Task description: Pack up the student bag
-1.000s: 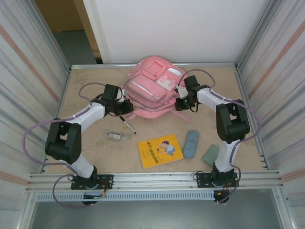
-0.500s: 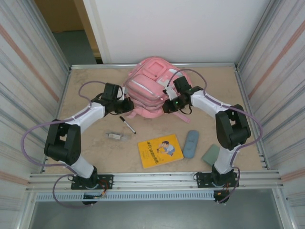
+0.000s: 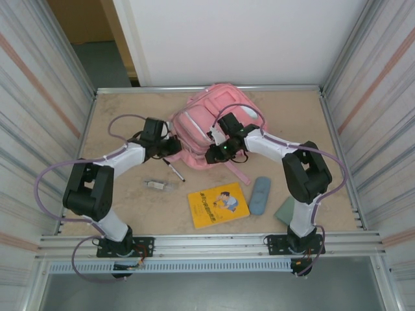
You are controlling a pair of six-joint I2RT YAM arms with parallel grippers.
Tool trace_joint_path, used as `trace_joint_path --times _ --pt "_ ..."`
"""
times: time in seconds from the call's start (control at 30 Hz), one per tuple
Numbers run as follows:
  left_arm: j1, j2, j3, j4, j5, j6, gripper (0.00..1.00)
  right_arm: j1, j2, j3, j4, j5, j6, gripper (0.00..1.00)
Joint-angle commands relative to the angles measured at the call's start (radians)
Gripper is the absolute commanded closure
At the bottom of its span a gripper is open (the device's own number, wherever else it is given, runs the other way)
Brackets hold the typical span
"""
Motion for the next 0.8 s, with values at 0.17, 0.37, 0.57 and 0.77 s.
trace_joint_path --times 0.17,0.37,0.57,0.77 --pt "-0.002 -0.004 0.013 0.002 0.043 0.071 0.62 0.034 -0.007 0.01 0.034 0.005 -0.01 0.69" --pt "-0.011 -0.072 0.085 -0.154 0.06 0.138 0.44 0.024 -0.071 -0.016 -0.023 0.02 -0.032 0.61" --pt "-0.118 -0.147 0.1 -0.3 0.051 0.165 0.39 -0.014 -0.175 -0.053 -0.078 0.081 -0.053 0.55" --pt "-0.341 -0.096 0.13 -0.299 -0.066 0.05 0.42 -0.11 -0.312 -0.13 -0.041 0.373 -0.015 0.54"
